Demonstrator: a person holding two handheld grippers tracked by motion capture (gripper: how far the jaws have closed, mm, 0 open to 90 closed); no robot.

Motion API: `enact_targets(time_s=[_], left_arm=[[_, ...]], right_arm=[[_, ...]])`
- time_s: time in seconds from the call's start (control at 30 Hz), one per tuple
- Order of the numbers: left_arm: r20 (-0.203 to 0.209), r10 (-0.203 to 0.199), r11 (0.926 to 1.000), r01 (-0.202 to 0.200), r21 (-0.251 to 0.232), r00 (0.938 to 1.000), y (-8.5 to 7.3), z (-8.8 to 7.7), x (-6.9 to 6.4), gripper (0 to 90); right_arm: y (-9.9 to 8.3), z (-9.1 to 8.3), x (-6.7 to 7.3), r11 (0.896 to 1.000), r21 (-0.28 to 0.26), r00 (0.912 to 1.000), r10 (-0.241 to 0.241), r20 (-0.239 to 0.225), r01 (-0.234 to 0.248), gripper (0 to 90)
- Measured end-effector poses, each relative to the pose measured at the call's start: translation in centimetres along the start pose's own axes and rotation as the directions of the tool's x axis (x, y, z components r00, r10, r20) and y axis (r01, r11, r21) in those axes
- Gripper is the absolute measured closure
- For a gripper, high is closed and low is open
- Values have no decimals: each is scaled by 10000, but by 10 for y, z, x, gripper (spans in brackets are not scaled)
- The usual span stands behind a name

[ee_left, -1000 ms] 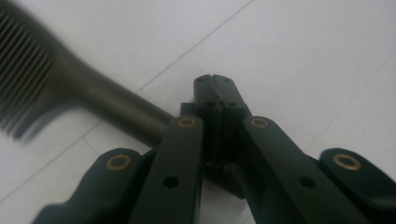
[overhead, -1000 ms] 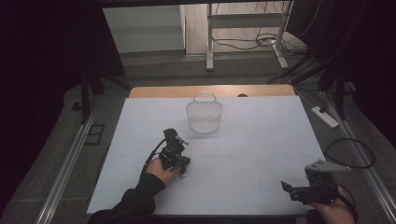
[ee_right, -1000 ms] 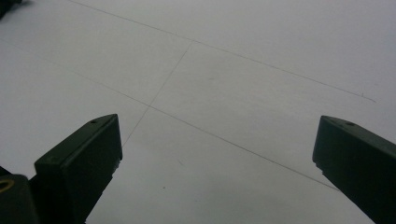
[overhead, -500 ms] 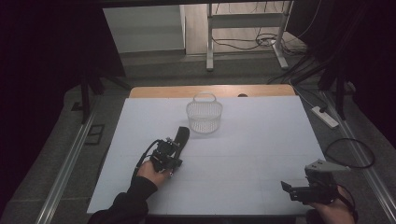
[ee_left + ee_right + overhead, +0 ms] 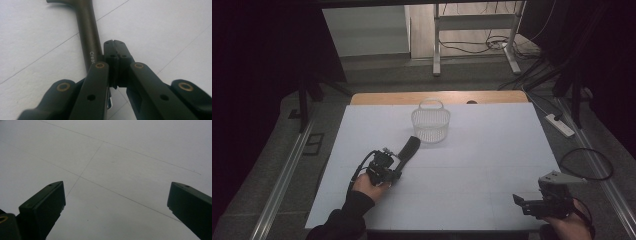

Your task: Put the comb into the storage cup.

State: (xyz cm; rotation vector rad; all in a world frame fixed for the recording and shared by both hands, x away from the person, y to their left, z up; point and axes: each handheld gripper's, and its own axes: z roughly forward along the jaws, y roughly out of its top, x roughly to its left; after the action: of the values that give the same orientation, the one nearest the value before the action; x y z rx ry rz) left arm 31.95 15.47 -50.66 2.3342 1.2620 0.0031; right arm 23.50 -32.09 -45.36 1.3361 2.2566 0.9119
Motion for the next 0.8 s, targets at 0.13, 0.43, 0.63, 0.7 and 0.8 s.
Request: enact_targets(time_s=[0.13, 0.43, 0.63, 0.7, 0.8], left_arm=[[-53, -11, 10000, 11, -32, 10000, -2, -2, 1, 885], [-167, -96, 10000, 96, -11, 9998, -7, -6, 4, 885], [-251, -262, 9997, 262, -18, 9993, -11, -9, 9, 884], [-246, -338, 9994, 337, -40, 9991, -12, -10, 11, 885], [-275, -469, 9989, 467, -83, 9985, -14, -13, 15, 885]], right_arm=[[0, 0, 0, 10000, 7, 10000, -9, 8, 9, 16], [0, 0, 0, 10000, 2, 10000, -26, 12, 26, 16], [0, 0, 0, 10000, -6, 10000, -25, 14, 25, 16], [0, 0, 0, 10000, -4, 10000, -28, 14, 28, 16], [0, 0, 0, 10000, -2, 10000, -26, 12, 26, 16]])
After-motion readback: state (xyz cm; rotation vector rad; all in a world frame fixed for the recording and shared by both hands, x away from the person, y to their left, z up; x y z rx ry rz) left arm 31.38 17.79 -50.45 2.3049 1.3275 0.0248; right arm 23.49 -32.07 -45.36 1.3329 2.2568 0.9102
